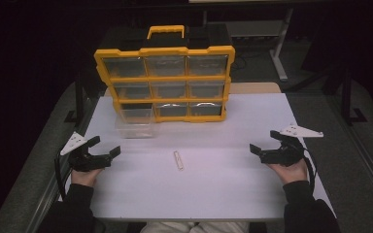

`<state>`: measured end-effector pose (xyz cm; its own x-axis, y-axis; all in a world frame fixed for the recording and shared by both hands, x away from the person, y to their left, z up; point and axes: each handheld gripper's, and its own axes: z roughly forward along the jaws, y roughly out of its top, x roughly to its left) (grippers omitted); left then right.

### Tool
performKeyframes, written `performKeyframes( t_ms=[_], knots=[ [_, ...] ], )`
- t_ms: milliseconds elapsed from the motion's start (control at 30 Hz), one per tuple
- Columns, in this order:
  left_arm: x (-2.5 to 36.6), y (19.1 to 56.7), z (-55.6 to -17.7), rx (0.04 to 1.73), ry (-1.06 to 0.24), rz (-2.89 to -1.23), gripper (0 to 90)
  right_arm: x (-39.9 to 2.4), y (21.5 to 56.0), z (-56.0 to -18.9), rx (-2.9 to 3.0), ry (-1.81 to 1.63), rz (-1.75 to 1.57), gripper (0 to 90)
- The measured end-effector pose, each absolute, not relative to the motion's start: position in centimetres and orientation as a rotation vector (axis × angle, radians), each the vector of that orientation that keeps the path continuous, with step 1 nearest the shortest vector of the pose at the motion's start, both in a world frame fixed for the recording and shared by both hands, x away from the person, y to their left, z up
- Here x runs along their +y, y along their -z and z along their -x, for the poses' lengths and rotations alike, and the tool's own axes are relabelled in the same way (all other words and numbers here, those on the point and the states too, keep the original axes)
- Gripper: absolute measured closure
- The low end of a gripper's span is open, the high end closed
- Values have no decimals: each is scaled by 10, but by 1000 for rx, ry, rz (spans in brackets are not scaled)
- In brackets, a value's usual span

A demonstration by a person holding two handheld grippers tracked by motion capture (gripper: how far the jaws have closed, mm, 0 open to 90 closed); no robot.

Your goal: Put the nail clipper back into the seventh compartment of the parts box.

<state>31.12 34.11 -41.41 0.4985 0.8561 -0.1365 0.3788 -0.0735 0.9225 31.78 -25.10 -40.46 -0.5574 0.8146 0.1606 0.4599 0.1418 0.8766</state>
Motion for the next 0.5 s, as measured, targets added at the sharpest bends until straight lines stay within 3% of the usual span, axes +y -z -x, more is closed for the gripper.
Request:
performKeyframes(
  t_ms=[500],
  knots=[
    [340, 415, -312, 1058, -548, -1685, 0, -244, 405, -321, 2160, -1354, -1233, 0]
  ],
)
